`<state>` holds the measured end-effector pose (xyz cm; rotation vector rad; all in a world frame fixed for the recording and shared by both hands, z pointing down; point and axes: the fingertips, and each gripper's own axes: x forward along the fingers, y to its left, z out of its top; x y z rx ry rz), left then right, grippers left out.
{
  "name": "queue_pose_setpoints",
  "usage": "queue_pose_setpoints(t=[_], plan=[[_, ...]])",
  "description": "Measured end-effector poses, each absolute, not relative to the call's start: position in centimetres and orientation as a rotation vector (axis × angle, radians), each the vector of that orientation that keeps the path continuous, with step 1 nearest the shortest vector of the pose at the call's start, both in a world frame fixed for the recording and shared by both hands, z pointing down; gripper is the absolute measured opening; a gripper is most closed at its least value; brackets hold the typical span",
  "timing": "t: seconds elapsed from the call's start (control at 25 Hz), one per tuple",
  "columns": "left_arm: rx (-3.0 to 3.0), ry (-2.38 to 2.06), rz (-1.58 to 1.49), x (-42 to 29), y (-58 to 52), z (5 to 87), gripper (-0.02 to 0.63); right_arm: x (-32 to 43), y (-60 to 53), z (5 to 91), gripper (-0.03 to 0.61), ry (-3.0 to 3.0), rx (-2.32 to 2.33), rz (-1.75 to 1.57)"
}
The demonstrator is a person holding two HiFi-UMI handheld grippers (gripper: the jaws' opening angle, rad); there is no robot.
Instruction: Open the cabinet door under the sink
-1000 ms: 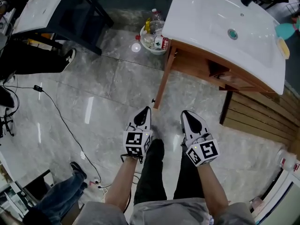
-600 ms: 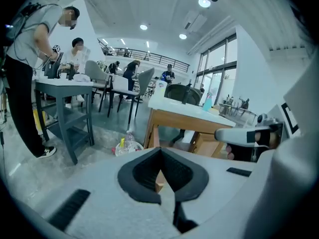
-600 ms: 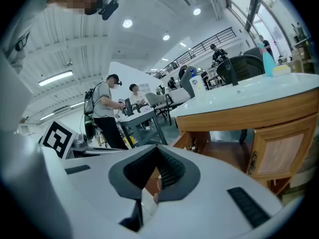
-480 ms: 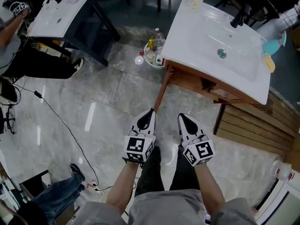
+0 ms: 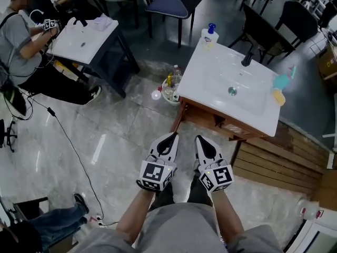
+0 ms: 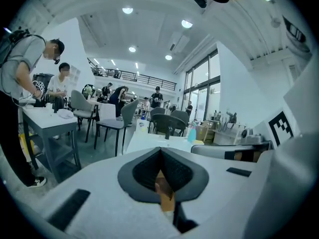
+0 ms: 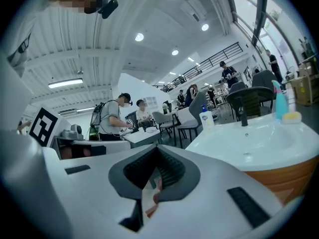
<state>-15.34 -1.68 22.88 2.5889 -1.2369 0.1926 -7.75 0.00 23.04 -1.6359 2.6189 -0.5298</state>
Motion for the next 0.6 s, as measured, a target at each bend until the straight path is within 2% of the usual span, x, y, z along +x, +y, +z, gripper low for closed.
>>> queue_pose_setpoints(t=[0.32,0.6], plan=[[2.740,-1.250,0.083,-13.7,-0.6,13.2,0.007,-7.5,0.9,14.9,0.009,2.598,-1.612,-0.359],[2.787,-1.244,0.031,-13.3,0.3,10.3,0.008,-8.0,1.4,11.2,0.008,2.591,-1.594,-0.246]])
